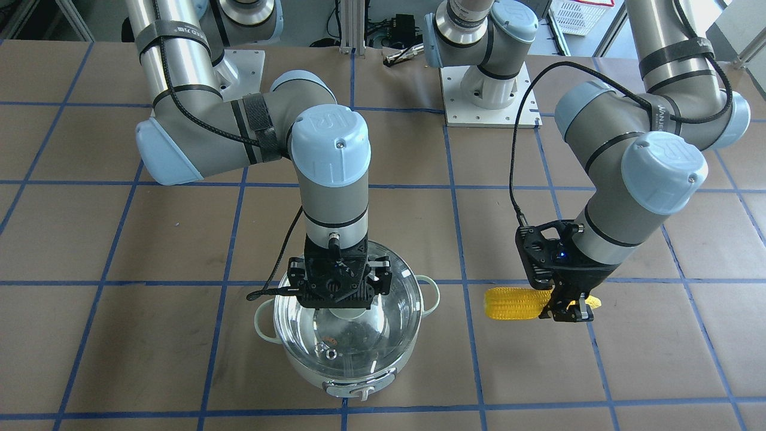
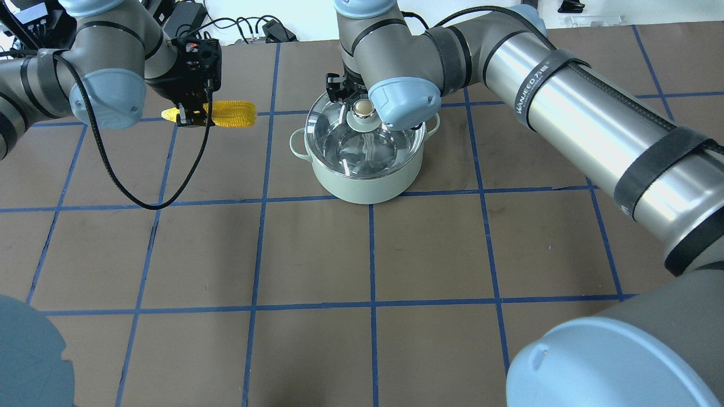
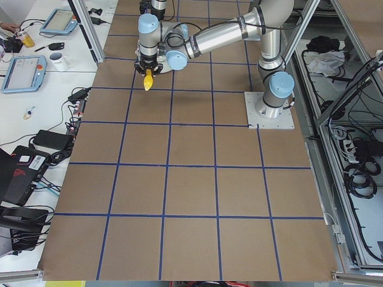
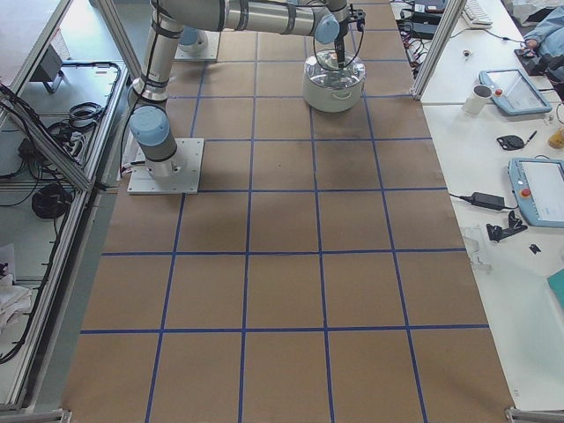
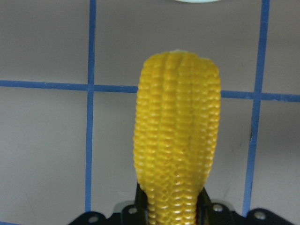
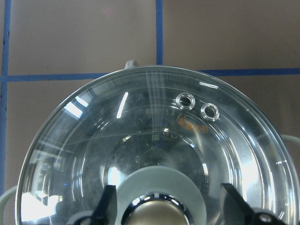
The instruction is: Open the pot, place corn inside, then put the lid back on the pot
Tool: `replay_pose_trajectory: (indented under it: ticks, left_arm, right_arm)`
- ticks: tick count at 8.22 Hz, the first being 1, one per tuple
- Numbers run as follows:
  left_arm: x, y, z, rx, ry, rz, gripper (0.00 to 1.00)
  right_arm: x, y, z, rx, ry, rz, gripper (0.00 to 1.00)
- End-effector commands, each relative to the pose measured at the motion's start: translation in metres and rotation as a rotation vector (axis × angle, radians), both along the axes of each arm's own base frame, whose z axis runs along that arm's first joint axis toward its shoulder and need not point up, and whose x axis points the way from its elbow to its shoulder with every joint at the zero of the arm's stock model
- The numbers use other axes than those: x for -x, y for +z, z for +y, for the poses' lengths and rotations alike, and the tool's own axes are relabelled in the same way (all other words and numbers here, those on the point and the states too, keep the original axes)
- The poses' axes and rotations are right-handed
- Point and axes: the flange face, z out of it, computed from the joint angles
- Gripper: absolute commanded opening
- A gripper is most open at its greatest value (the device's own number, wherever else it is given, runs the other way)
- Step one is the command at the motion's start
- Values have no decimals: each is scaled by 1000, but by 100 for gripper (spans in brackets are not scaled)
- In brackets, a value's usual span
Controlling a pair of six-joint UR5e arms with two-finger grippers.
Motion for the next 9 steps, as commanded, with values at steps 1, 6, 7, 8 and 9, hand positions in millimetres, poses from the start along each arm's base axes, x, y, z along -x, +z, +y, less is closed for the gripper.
replay_pose_trajectory:
  ticks: [1, 6, 7, 8, 9]
  left_arm:
    - [9, 2, 1, 3, -11, 5, 0]
    - [35, 12, 6, 19, -34, 3, 0]
    - [35, 15, 7, 25, -34, 3, 0]
    - [36, 18, 7, 30, -37, 4, 0]
    - [35, 20, 9, 31, -35, 1, 0]
  right_arm:
    - [0, 2, 0, 5, -10, -5, 62]
    - [-3, 5, 1, -1, 5, -33, 40]
    - [-3, 17, 2, 16, 18, -37, 39]
    - [0, 36, 6, 37, 33, -42, 39]
    - [7, 56, 11, 56, 53, -38, 39]
